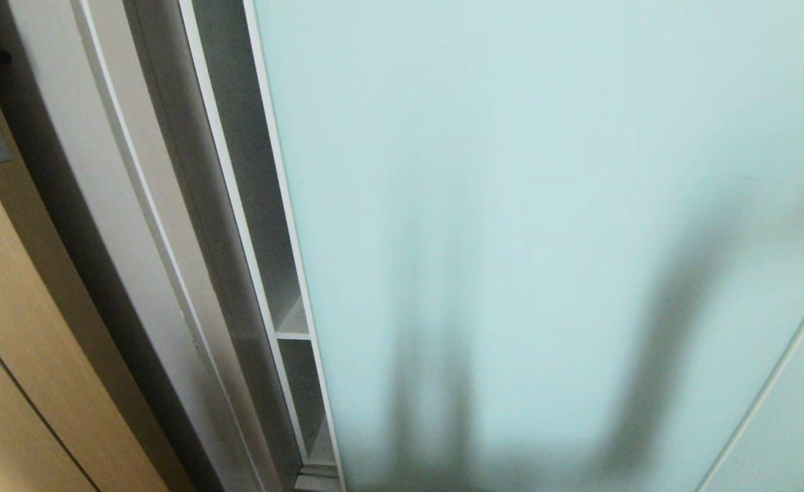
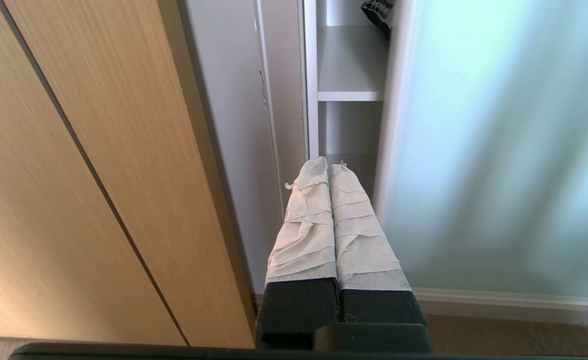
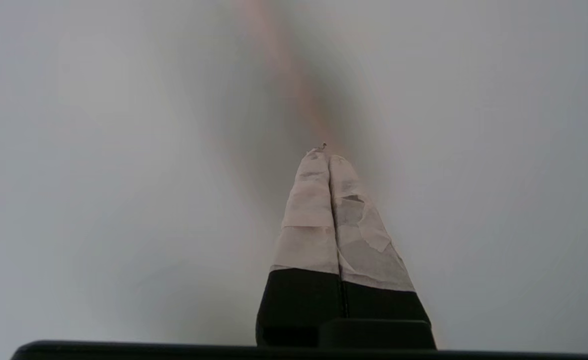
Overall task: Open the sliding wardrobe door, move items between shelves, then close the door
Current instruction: Close the door
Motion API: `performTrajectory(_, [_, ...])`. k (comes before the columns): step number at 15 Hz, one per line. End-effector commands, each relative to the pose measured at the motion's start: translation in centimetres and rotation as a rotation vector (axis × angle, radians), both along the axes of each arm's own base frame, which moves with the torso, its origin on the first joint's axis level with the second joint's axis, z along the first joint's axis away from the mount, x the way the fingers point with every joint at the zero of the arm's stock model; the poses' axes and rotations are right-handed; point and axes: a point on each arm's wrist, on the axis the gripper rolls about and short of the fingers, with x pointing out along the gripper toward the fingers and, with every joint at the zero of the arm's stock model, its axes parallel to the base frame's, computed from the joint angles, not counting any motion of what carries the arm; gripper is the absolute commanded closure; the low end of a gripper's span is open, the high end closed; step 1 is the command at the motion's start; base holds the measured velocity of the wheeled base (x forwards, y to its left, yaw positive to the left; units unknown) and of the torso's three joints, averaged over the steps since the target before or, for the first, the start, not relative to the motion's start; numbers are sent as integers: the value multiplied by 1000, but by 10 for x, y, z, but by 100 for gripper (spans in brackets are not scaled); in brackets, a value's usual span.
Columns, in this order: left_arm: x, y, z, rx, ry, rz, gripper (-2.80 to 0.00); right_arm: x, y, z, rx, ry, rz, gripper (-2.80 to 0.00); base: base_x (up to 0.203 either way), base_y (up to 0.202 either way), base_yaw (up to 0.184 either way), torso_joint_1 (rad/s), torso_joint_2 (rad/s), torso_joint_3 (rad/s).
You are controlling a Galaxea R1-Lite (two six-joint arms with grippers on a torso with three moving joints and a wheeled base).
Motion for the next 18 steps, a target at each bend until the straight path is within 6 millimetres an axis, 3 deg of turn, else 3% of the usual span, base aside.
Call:
performTrajectory(1, [0,0,0,1,2,0,0,20,-27,-17,36,34,-15,0,0,0,0,0,0,0])
performTrajectory(5, [0,0,0,1,4,0,0,81,-34,-36,175,63,149,0,0,0,0,0,0,0])
performTrajectory(8, [0,0,0,1,3,0,0,114,-34,-48,242,84,299,0,0,0,0,0,0,0])
performTrajectory(11, [0,0,0,1,3,0,0,141,-30,-63,276,116,357,0,0,0,0,0,0,0])
performTrajectory(14, [0,0,0,1,3,0,0,166,-12,-74,304,146,420,0,0,0,0,0,0,0])
performTrajectory(18, [0,0,0,1,2,0,0,184,-2,-69,316,117,406,0,0,0,0,0,0,0])
